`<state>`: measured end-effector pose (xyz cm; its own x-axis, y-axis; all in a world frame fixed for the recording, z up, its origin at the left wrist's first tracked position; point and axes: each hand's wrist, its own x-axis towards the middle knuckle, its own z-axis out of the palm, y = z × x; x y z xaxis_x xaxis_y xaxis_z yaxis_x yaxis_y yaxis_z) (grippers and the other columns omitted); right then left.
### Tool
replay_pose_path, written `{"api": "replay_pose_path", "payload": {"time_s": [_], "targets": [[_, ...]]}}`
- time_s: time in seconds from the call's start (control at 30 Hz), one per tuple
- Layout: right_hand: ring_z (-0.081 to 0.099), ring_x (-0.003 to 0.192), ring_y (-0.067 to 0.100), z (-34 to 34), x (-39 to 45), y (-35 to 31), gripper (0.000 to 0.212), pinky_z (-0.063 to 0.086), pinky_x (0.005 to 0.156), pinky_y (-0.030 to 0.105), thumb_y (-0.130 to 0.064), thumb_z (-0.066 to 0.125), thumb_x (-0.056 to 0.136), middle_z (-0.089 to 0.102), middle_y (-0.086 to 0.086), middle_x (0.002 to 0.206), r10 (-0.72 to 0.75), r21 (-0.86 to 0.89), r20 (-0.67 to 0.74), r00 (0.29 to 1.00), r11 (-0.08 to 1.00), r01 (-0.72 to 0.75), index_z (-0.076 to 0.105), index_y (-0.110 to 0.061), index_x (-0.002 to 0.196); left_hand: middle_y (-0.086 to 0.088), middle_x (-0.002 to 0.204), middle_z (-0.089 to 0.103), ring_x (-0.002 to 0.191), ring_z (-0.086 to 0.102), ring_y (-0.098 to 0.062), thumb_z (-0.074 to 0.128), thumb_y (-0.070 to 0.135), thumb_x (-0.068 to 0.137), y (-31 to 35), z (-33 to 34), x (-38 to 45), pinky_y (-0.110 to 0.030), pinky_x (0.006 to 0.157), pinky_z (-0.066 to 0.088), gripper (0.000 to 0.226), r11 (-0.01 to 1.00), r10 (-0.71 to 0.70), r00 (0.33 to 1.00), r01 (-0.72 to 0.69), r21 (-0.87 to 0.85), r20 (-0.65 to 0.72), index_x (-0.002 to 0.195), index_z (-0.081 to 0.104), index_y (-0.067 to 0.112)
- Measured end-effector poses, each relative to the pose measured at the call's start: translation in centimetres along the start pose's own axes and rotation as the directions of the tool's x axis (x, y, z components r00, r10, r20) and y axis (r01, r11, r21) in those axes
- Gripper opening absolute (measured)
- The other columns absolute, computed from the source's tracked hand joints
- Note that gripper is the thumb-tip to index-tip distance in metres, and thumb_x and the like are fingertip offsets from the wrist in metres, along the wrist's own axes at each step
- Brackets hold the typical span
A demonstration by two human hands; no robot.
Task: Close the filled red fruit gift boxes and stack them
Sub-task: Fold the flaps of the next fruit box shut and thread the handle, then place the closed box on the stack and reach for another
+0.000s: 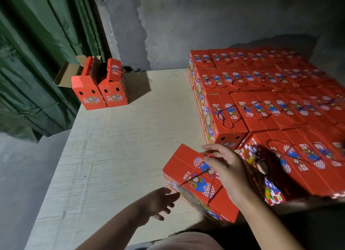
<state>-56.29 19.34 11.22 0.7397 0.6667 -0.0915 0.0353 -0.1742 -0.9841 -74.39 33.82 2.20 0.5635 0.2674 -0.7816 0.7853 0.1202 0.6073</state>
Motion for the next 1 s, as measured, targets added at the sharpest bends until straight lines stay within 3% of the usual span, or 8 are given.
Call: {"api": "replay_pose_path", "payload": {"time_s": [0.13,0.23,0.33,0.47,0.57,0.73,0.87,1.0], "targets": [[0.068,0.103,0.017,-2.4,-0.7,0.9,0.03,0.057,0.087,0.04,-0.023,0.073,0.083,0.074,-0.001,0.111,-0.028,-0.015,-0.07,0.997,1.0,0.027,0.077,-0.032,0.111,-0.012,0.131,0.066,0.112,0.071,-0.028,0.068,0.056,0.096,2.0,3.7,0.7,-0.038,0.079,0.063,0.058,0.987,0.069,0.987,-0.046,-0.153,0.146,0.143,0.039,0.04],[0.061,0.093,0.019,-3.8,-1.0,1.4,0.032,0.05,0.084,0.039,-0.025,0.07,0.08,0.072,0.003,0.109,-0.024,0.012,-0.118,0.993,1.0,0.026,0.077,-0.03,0.11,-0.012,0.136,0.06,0.119,0.066,-0.033,0.072,0.057,0.085,4.2,6.9,1.2,-0.051,0.09,0.062,0.06,0.98,0.1,0.97,-0.056,-0.191,0.223,0.137,0.051,0.036],[0.057,0.092,0.018,-5.2,-1.3,2.0,0.03,0.046,0.085,0.039,-0.021,0.07,0.084,0.07,-0.006,0.098,-0.021,0.031,-0.143,0.99,0.999,0.025,0.077,-0.031,0.111,-0.004,0.13,0.063,0.123,0.061,-0.036,0.074,0.043,0.095,6.1,9.2,2.0,-0.057,0.093,0.06,0.049,0.974,0.131,0.969,-0.087,-0.207,0.209,0.136,0.047,0.042],[0.06,0.087,0.013,-7.1,-0.8,2.2,0.029,0.047,0.083,0.03,-0.016,0.07,0.086,0.067,-0.015,0.087,-0.019,0.052,-0.215,0.976,0.998,0.031,0.078,-0.034,0.108,-0.008,0.138,0.063,0.126,0.058,-0.037,0.07,0.024,0.098,8.3,11.3,2.9,-0.061,0.094,0.059,0.048,0.948,0.155,0.967,-0.089,-0.306,0.2,0.127,0.046,0.054],[0.061,0.081,0.013,-8.7,0.3,2.5,0.032,0.046,0.073,0.027,-0.007,0.07,0.093,0.065,-0.01,0.083,-0.014,0.041,-0.262,0.965,0.999,0.025,0.078,-0.033,0.109,-0.008,0.146,0.059,0.135,0.051,-0.039,0.07,0.029,0.09,9.7,12.6,3.5,-0.063,0.096,0.056,0.06,0.923,0.173,0.969,-0.098,-0.371,0.176,0.138,0.041,0.052],[0.065,0.07,0.004,-10.4,2.4,2.6,0.029,0.05,0.067,0.013,-0.007,0.07,0.093,0.068,-0.015,0.075,-0.027,0.029,-0.325,0.945,0.999,0.039,0.078,-0.032,0.106,0.002,0.143,0.062,0.137,0.051,-0.026,0.063,0.028,0.104,12.1,14.6,5.3,-0.062,0.097,0.056,0.038,0.877,0.236,0.961,-0.145,-0.459,0.146,0.137,0.053,0.045],[0.069,0.074,0.002,-11.4,4.2,3.1,0.029,0.05,0.071,0.025,-0.011,0.069,0.089,0.07,-0.009,0.077,0.026,0.04,-0.371,0.928,0.999,-0.012,0.078,-0.034,0.105,0.002,0.128,0.066,0.131,0.052,-0.021,0.061,0.026,0.105,14.5,15.5,5.8,-0.066,0.101,0.052,0.02,0.866,0.228,0.967,-0.146,-0.479,0.116,0.114,0.062,0.043],[0.063,0.074,-0.003,-12.5,5.3,3.3,0.029,0.048,0.071,0.025,-0.012,0.069,0.087,0.073,-0.005,0.087,0.037,-0.025,-0.388,0.921,0.998,-0.051,0.078,-0.035,0.103,-0.004,0.145,0.057,0.144,0.042,-0.025,0.061,0.023,0.105,15.8,15.9,5.9,-0.063,0.103,0.052,0.04,0.852,0.223,0.968,-0.135,-0.506,0.116,0.141,0.051,0.038]]}}
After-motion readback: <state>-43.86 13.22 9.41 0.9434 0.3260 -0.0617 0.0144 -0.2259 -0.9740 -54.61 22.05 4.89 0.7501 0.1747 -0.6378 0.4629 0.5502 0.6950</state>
